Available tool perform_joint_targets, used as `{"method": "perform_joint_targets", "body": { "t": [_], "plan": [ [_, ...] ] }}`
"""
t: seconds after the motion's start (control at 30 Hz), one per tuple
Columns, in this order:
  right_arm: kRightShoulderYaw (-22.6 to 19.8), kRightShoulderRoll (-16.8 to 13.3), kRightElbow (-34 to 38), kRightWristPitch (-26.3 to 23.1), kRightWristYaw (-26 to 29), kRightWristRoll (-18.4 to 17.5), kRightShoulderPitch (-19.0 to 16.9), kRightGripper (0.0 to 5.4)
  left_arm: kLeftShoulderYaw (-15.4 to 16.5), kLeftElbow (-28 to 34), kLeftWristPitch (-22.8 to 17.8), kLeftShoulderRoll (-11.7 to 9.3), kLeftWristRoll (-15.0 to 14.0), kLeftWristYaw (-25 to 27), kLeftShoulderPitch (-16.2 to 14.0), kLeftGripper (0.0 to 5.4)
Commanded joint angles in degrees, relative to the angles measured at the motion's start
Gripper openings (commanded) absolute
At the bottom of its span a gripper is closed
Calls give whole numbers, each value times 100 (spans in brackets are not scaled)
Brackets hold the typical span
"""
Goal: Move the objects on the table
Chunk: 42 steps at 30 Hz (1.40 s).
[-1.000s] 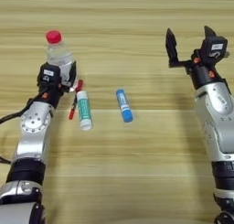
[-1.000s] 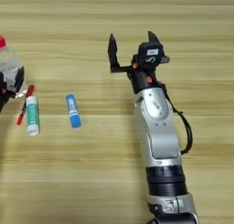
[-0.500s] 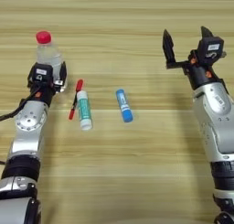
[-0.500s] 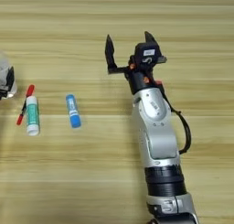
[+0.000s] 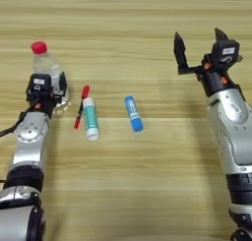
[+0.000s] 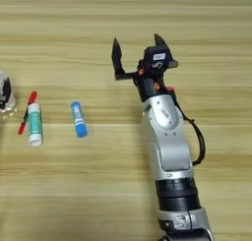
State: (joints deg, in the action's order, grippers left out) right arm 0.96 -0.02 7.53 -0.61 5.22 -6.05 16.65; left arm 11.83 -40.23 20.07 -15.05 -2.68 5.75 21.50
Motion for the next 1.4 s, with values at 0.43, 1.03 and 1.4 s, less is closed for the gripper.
{"method": "perform_joint_targets", "body": {
  "t": [0.43,1.03,1.4],
  "plan": [
    [47,22,0,-41,1,23,83,540,-156,-259,327,-79,202,-161,225,313],
    [172,-32,-313,-359,4,182,63,540,-280,-315,460,-117,412,-464,232,506],
    [614,49,-951,-1005,349,231,-43,540,-289,-268,454,-106,398,-456,216,539]
  ]
}}
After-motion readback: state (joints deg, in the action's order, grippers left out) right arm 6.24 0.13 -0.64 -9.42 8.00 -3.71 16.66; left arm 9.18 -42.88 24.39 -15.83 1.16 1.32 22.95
